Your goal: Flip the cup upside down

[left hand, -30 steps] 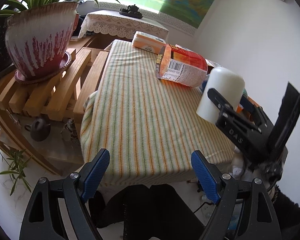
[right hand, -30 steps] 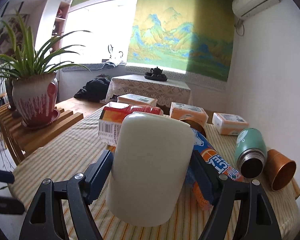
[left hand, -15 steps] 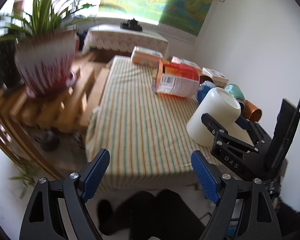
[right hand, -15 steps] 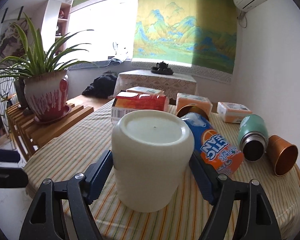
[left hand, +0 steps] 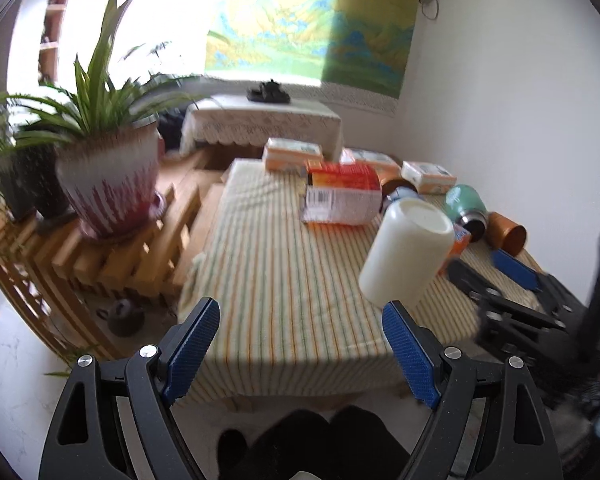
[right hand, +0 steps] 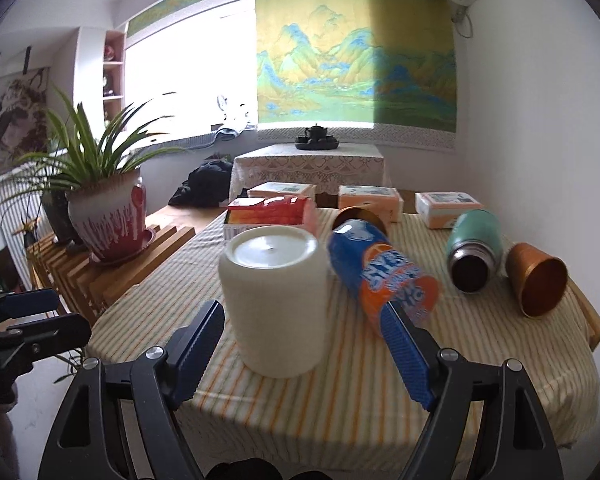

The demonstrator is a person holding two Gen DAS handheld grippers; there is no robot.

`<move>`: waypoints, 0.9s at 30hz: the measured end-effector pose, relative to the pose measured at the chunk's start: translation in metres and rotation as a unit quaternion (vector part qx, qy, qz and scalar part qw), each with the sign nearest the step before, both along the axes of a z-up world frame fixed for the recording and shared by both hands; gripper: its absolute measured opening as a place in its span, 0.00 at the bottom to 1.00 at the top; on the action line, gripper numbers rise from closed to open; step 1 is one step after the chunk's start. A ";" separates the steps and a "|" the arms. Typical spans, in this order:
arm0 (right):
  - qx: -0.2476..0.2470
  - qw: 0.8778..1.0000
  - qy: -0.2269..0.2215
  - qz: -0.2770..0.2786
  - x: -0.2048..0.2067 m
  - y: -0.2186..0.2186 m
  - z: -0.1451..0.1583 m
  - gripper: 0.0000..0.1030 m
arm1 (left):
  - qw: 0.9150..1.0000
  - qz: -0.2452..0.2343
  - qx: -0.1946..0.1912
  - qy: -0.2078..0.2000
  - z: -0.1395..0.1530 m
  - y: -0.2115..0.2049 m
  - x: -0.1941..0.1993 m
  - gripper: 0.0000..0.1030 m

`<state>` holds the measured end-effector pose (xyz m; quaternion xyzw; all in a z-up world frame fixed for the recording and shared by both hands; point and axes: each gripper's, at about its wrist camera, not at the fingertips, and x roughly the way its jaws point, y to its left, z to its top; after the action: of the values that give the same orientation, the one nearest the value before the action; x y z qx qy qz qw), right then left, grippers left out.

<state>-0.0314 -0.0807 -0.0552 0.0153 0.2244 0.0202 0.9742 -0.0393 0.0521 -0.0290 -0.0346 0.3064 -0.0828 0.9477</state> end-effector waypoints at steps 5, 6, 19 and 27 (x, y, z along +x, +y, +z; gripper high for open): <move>0.012 0.999 -0.008 -0.035 -0.026 -0.028 0.012 0.75 | 0.999 0.005 0.024 -0.041 0.006 -0.026 -0.008 0.84; 0.011 0.999 -0.013 -0.042 -0.031 -0.032 0.015 0.75 | 0.998 0.003 0.026 -0.048 0.007 -0.031 -0.009 0.84; 0.002 0.995 -0.050 -0.084 -0.077 -0.063 0.036 0.76 | 0.994 0.008 0.032 -0.100 0.013 -0.064 -0.021 0.86; 0.018 0.994 -0.049 -0.095 -0.082 -0.067 0.033 0.79 | 0.993 0.005 0.043 -0.110 0.017 -0.064 -0.025 0.90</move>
<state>-0.1130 -0.1480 -0.0226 0.0533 0.1732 -0.0674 0.9811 -0.0639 -0.0115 -0.0119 0.0138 0.2033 -0.0679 0.9767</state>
